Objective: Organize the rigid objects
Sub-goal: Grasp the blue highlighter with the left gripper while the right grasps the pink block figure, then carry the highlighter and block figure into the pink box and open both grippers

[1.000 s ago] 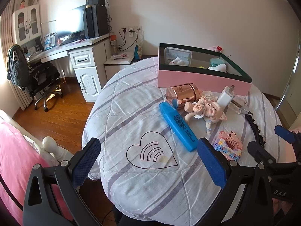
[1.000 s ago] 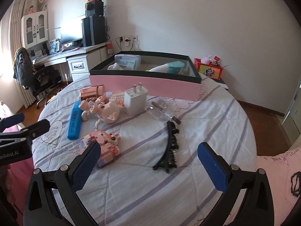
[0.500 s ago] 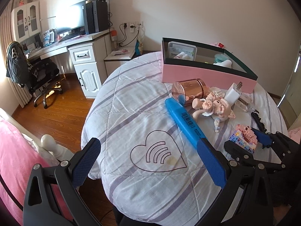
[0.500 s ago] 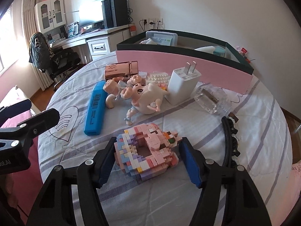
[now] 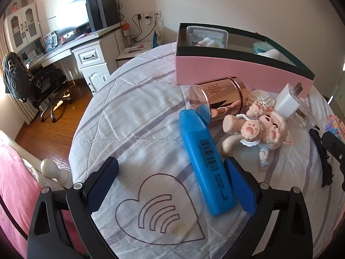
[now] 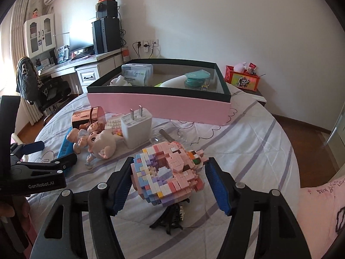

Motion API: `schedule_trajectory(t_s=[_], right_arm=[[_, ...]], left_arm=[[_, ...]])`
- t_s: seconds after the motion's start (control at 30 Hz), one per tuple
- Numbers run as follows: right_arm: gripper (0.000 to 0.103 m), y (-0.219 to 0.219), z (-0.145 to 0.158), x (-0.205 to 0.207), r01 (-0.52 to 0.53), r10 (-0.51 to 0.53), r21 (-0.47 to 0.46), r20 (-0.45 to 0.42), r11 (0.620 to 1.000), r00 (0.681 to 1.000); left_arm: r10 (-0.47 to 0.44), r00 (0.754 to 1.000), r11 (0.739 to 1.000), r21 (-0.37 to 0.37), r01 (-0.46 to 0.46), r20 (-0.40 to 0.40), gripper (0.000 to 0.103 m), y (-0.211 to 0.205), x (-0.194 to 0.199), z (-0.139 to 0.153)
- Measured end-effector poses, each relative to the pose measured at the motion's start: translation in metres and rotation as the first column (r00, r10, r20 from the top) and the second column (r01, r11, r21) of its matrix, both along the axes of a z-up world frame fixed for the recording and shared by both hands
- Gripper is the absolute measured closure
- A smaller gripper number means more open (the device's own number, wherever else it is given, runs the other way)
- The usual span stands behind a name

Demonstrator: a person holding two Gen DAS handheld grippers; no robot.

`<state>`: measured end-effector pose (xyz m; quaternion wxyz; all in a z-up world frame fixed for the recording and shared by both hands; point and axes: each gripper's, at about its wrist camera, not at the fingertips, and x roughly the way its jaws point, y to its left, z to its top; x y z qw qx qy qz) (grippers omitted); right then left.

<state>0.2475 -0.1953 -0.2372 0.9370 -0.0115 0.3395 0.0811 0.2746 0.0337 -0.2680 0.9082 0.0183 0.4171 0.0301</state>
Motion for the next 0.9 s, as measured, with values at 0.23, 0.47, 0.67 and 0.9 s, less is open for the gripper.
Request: schedule_trajectory(t_s=[0.23,0.47,0.67,0.9], right_arm=[[0.036,-0.007,-0.003,0.012,0.008,-0.008,0.033,-0.002,0.999,1.0],[0.036,-0.014,-0.005,0.014,0.025,-0.025,0.037,-0.001,0.999,1.0],[0.036,-0.016,0.007,0.004,0.039,-0.041,0.042,0.043,0.998,0.998],[0.036,-0.007,0.046,-0.025,0.016,-0.026,0.054,0.177,0.998,0.984]], left_arm=[[-0.014,1.0,1.0,0.011,0.014,0.025,0.037,0.009,0.007,0.001],[-0.076,0.996,0.997,0.037,0.074,0.049,0.077,-0.005,0.014,0.002],[-0.082,0.99,0.997,0.005,0.082,0.118,0.077,-0.006,-0.007,0.022],[-0.108,0.943,0.993,-0.009,0.117,0.314,0.076,-0.02,-0.052,0.086]])
